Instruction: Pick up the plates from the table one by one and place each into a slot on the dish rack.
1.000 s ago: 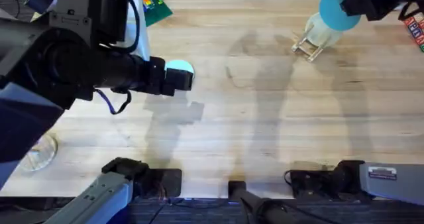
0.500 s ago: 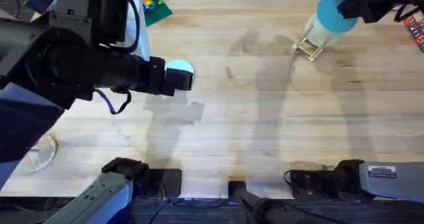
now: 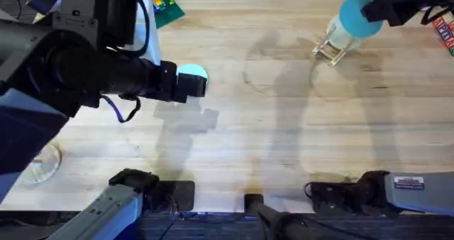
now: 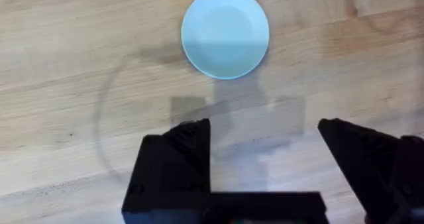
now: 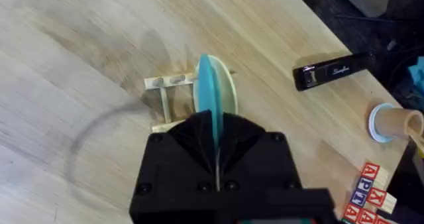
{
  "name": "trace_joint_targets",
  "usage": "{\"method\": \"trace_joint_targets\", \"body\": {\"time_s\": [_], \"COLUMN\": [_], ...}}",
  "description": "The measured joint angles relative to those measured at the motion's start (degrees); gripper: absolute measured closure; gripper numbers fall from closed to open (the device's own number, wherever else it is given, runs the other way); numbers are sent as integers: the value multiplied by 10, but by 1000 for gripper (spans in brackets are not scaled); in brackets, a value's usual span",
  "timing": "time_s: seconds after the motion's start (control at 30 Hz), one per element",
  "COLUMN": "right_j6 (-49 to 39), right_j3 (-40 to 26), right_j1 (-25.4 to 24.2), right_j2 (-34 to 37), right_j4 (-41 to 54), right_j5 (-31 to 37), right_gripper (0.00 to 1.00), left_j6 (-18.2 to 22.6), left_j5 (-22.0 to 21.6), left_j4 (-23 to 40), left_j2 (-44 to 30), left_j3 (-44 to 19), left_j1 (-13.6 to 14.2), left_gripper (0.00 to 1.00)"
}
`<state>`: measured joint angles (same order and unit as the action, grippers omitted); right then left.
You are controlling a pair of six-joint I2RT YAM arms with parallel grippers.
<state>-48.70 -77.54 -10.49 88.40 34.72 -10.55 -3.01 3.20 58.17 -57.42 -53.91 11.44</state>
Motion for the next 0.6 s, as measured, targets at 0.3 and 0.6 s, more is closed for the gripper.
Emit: {"method": "trace_joint_targets", "body": {"time_s": [0.3,0.6], "right_j6": [-7,-9], "right_j3": [0,0], "right_j1": [-4,-5], "right_j2": [0,4], "right_j4": [0,0], "right_j5": [-7,-28], "right_gripper": [973,974], "left_j6": [0,0], "left_j5": [0,0], "left_j4": [0,0], "left_j2": [0,0], "left_j3": [0,0], "left_j1": [0,0], "left_gripper": [8,8]}}
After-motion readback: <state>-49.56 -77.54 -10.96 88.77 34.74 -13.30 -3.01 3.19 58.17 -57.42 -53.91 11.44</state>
